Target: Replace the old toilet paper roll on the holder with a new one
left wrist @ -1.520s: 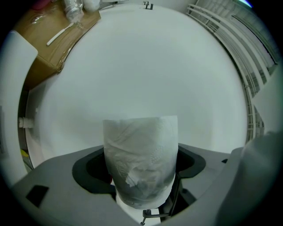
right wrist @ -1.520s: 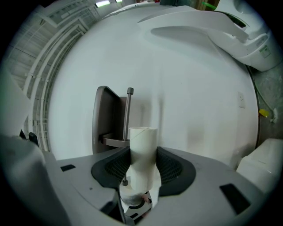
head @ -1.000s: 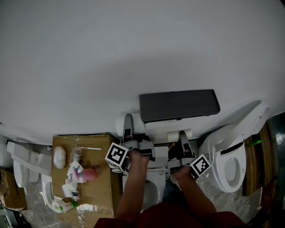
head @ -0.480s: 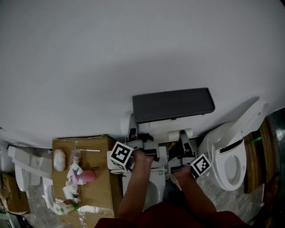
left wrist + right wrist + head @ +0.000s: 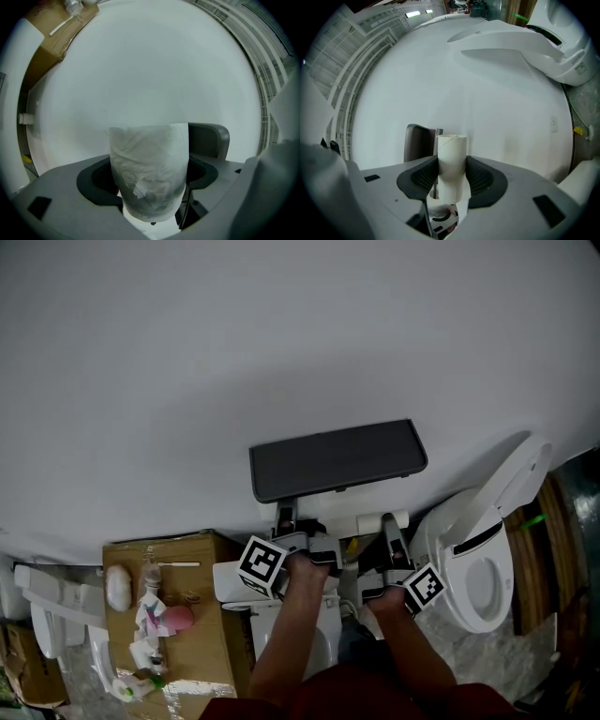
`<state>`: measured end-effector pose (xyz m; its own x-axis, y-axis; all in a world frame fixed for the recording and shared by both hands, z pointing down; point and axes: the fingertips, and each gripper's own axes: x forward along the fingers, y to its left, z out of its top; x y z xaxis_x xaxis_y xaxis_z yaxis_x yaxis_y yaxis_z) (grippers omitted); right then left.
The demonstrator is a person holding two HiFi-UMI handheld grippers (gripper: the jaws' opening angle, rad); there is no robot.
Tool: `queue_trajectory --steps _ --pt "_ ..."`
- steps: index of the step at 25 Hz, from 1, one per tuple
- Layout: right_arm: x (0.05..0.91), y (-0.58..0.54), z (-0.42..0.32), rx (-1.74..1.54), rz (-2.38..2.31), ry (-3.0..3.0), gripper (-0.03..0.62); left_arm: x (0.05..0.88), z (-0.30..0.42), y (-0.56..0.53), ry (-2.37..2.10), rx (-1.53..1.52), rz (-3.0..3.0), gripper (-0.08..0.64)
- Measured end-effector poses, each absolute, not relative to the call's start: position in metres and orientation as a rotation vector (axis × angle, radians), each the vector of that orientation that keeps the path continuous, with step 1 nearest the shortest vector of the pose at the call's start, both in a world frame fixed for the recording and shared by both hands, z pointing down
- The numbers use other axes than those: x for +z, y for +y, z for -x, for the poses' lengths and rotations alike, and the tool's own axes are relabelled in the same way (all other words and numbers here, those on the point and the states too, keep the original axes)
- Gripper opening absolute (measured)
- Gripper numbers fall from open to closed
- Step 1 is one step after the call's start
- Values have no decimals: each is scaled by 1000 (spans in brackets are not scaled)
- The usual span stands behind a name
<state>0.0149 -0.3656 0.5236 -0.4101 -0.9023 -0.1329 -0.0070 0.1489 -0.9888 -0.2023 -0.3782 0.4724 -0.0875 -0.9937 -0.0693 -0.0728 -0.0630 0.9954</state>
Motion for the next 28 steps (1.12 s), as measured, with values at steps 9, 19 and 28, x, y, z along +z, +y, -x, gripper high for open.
queue_trajectory --steps 9,19,28 --pt "522 -365 -48 -1342 933 1580 189 477 169 -389 -1290 -1268 -1271 434" --pt "523 -367 -52 -1346 933 1589 189 474 172 -388 -1348 -1310 -1281 436" --pt "525 -361 -51 -1355 927 1591 189 468 171 -381 -1374 -1340 -1293 478"
